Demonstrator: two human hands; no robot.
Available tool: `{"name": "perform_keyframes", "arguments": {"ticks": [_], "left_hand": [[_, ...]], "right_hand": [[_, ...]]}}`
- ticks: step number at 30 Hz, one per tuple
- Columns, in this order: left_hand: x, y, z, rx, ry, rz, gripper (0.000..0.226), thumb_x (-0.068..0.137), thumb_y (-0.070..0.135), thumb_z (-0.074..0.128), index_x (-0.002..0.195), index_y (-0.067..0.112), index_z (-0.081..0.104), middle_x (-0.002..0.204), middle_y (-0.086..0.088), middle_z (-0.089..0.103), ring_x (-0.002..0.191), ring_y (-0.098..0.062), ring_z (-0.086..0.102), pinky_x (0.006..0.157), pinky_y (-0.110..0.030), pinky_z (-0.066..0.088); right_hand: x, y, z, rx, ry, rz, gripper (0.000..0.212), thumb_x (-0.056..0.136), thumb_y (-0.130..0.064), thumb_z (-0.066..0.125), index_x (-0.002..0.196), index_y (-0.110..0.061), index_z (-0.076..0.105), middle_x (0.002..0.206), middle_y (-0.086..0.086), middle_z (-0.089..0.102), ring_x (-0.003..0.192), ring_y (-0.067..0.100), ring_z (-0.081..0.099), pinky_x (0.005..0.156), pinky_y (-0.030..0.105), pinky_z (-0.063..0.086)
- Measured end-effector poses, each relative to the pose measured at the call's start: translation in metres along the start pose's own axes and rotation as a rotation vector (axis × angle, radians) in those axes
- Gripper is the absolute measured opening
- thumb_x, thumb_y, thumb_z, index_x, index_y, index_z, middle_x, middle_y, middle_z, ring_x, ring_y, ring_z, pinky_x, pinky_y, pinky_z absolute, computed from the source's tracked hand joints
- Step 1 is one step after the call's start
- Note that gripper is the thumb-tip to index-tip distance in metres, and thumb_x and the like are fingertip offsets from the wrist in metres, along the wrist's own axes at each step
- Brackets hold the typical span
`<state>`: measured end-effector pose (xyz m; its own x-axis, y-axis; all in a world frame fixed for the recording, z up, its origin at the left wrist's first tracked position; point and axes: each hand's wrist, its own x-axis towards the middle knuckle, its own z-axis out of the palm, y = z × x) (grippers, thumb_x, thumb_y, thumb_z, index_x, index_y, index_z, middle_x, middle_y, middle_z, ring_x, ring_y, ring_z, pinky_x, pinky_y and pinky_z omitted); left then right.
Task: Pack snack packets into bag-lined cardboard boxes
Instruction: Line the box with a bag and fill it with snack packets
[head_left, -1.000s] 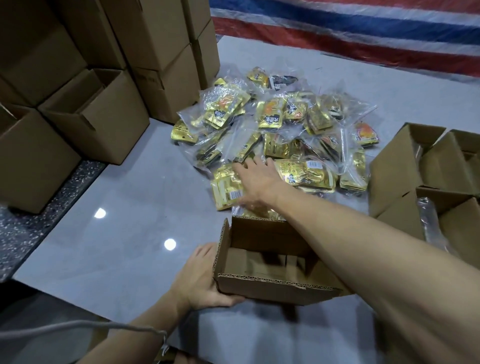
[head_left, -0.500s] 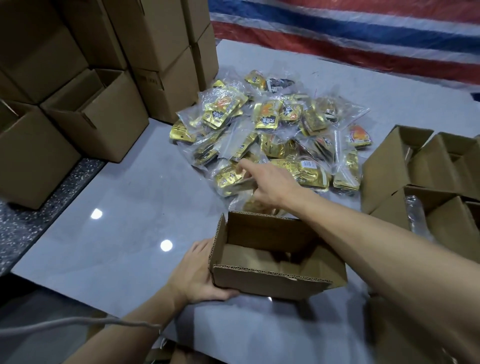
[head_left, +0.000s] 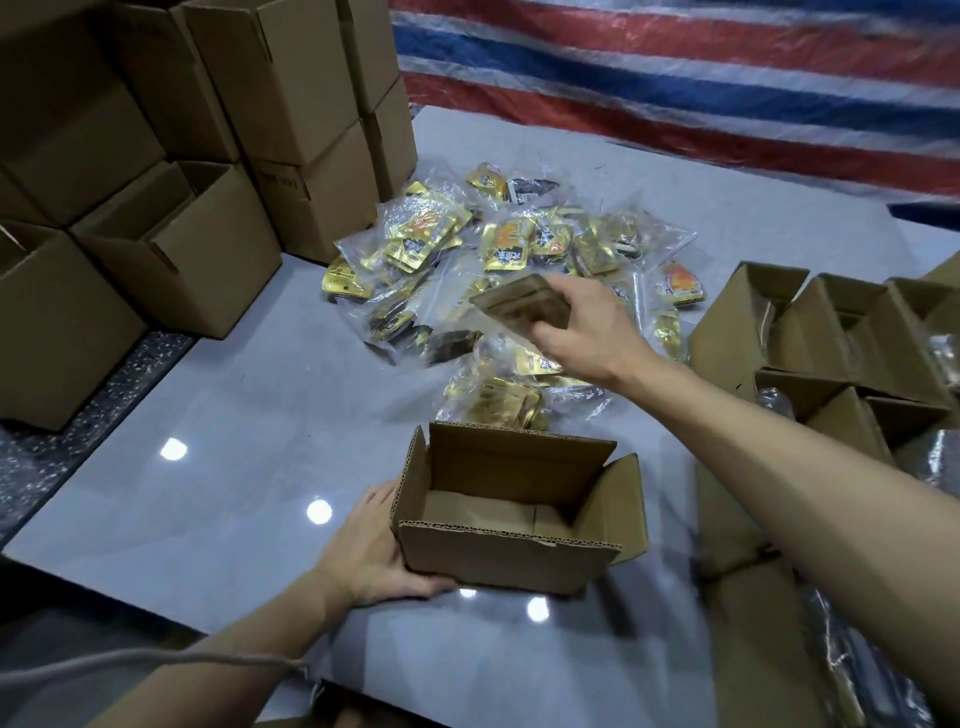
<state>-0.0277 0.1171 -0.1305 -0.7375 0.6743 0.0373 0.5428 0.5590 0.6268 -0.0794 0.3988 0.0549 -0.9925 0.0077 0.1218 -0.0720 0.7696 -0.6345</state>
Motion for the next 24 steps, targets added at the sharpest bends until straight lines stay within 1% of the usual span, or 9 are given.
{"name": "perform_keyframes", "arguments": {"ticks": [2,5,7,9,11,14,16,19,24], "left_hand": [[0.001,0.0,-0.011,-0.085,-0.108,0.03,0.085,0.059,0.068,0.083,0.132,0.034,0.056,0.133,0.029,0.045,0.126,-0.002,0.042,0.109,-0.008,0.021],[0.009,-0.001,-0.045,-0.277,-0.418,0.02,0.058,0.069,0.017,0.083,0.114,0.045,0.06,0.119,0.039,0.057,0.11,0.018,0.051,0.091,-0.001,0.036],[0.02,-0.01,-0.066,-0.453,-0.418,-0.118,0.061,0.074,-0.01,0.064,0.118,0.032,0.061,0.117,0.018,0.069,0.1,0.005,0.065,0.087,-0.013,0.049],[0.04,-0.015,-0.082,-0.504,-0.223,-0.261,0.051,0.085,-0.02,0.054,0.122,0.014,0.058,0.121,-0.013,0.066,0.082,-0.008,0.068,0.075,-0.021,0.054],[0.064,-0.011,-0.087,-0.396,-0.043,-0.355,0.048,0.088,-0.019,0.054,0.127,0.01,0.055,0.127,-0.016,0.059,0.073,-0.01,0.06,0.065,-0.014,0.051],[0.099,0.009,-0.08,-0.399,-0.039,-0.345,0.065,0.087,-0.019,0.057,0.144,0.011,0.043,0.129,-0.008,0.05,0.072,-0.006,0.058,0.059,-0.013,0.049],[0.112,0.017,-0.072,-0.421,-0.02,-0.267,0.052,0.091,-0.004,0.067,0.137,0.013,0.052,0.124,-0.004,0.058,0.075,-0.004,0.062,0.062,-0.015,0.051],[0.129,0.022,-0.072,-0.346,0.146,-0.304,0.012,0.097,0.026,0.063,0.105,0.022,0.07,0.11,-0.001,0.07,0.077,0.002,0.06,0.061,-0.021,0.05],[0.146,0.028,-0.109,-0.35,0.457,-0.28,0.015,0.098,0.018,0.063,0.104,0.01,0.075,0.085,-0.003,0.071,0.058,0.011,0.058,0.05,-0.007,0.043]], "right_hand": [[-0.005,0.002,-0.006,0.03,0.01,-0.016,0.022,0.089,-0.01,0.066,0.11,-0.01,0.068,0.099,0.01,0.071,0.094,0.028,0.064,0.085,0.049,0.053],[-0.014,0.008,-0.009,0.044,0.014,-0.045,0.015,0.09,-0.013,0.068,0.104,-0.008,0.068,0.091,0.011,0.069,0.084,0.026,0.061,0.077,0.047,0.052],[-0.018,0.013,-0.01,0.047,0.014,-0.043,0.013,0.091,-0.015,0.069,0.102,-0.008,0.068,0.087,0.011,0.067,0.079,0.027,0.059,0.073,0.045,0.049],[-0.018,0.017,-0.008,0.06,0.021,-0.035,0.014,0.09,-0.017,0.07,0.101,-0.007,0.068,0.086,0.014,0.067,0.079,0.031,0.059,0.072,0.046,0.049],[-0.017,0.019,-0.005,0.116,0.033,-0.028,0.018,0.09,-0.017,0.071,0.104,-0.007,0.07,0.089,0.015,0.069,0.082,0.033,0.062,0.076,0.05,0.052],[-0.016,0.018,-0.001,0.219,0.072,-0.006,0.023,0.086,-0.02,0.073,0.107,-0.011,0.071,0.095,0.015,0.073,0.089,0.036,0.067,0.081,0.056,0.054],[-0.016,0.018,0.002,0.251,0.096,-0.001,0.028,0.083,-0.024,0.072,0.108,-0.012,0.072,0.097,0.013,0.074,0.092,0.034,0.069,0.084,0.057,0.055],[-0.016,0.024,0.003,0.31,0.142,0.052,0.023,0.082,-0.018,0.072,0.104,-0.021,0.072,0.097,0.004,0.075,0.09,0.021,0.071,0.084,0.046,0.057],[-0.019,0.047,-0.001,0.383,0.24,0.246,0.033,0.081,-0.006,0.078,0.107,-0.026,0.074,0.091,-0.013,0.074,0.089,0.008,0.072,0.076,0.022,0.058]]}}
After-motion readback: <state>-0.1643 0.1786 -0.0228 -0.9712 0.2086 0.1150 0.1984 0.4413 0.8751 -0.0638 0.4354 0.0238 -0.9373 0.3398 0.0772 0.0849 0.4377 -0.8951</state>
